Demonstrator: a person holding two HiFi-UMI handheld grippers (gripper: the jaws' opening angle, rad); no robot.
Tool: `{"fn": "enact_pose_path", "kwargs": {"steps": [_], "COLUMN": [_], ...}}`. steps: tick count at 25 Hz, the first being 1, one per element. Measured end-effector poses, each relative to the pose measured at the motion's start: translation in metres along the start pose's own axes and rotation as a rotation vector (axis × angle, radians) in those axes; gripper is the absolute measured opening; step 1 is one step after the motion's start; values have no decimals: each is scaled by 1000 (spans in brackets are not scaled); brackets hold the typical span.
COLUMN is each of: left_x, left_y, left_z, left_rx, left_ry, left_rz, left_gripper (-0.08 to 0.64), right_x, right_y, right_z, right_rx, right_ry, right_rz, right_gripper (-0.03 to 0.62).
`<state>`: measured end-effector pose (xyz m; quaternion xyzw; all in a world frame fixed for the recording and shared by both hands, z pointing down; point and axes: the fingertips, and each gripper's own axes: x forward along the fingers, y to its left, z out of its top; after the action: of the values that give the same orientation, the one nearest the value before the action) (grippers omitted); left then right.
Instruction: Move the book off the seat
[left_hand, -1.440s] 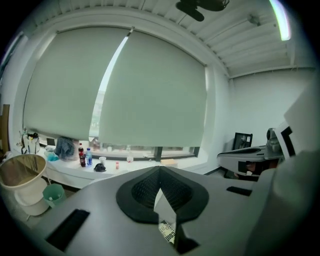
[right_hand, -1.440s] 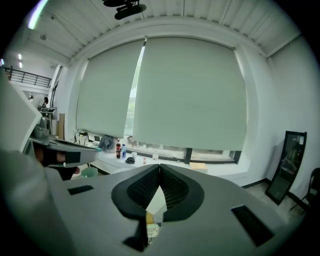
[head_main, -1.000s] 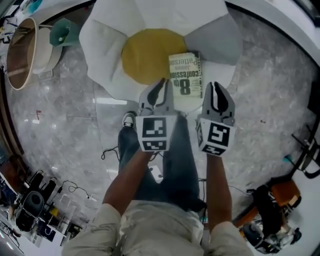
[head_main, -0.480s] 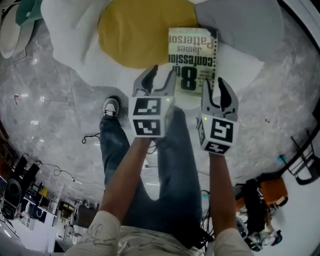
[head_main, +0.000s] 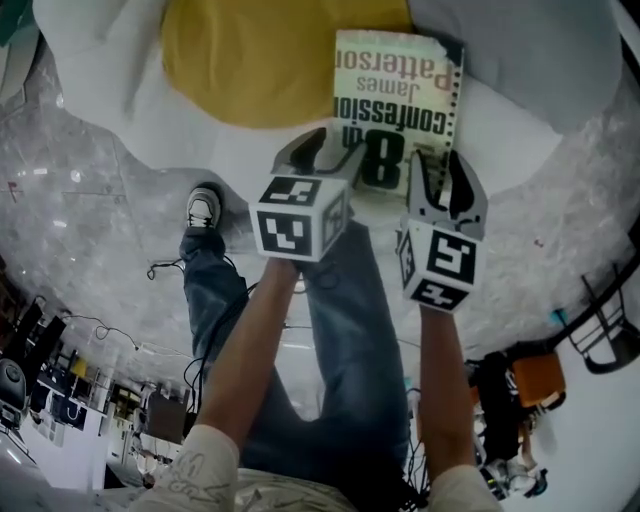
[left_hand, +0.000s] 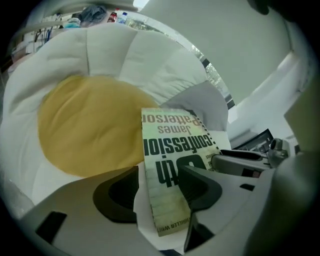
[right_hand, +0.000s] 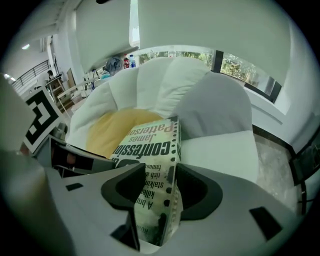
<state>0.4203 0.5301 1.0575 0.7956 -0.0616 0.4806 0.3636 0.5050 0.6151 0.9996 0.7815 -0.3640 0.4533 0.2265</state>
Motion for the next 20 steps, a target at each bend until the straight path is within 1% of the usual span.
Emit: {"fn": "enact_pose_path", "kwargs": {"steps": [3,7,9,12,14,16,18,20], "left_x": [2,8,11,8,-3,-27,-53,-61], "left_y": [12,-1,-12,-18,-14,-9,-8,-9], "left_z": [4,4,4,9,14,26,43,52], "left_rx": [-22,13,14,33,45,64,87,112], "left_ry": [2,10,2,-14,-25,-38,-54,-77], "left_rz": [-41,-83,-72,-27,-12,-6,-1,14], "left_gripper": [238,215,209,207,204,202,201,199], "right_x": [11,10,6,4,0,-12,-28,-33], "right_y": [11,0,-10,-16,-9,7,19,20], "right_z": [3,-1,-3,0,6,22,43,50], "right_rx": [3,16,17,28,38,46,49,56], "right_ry": [-2,-14,-16,-10,-11,-21,-42,-71], "right_rz": [-11,-27,-31,-36,-38,-40,-43,-40], "right_gripper": [187,187,186,186,186,186,186,186]}}
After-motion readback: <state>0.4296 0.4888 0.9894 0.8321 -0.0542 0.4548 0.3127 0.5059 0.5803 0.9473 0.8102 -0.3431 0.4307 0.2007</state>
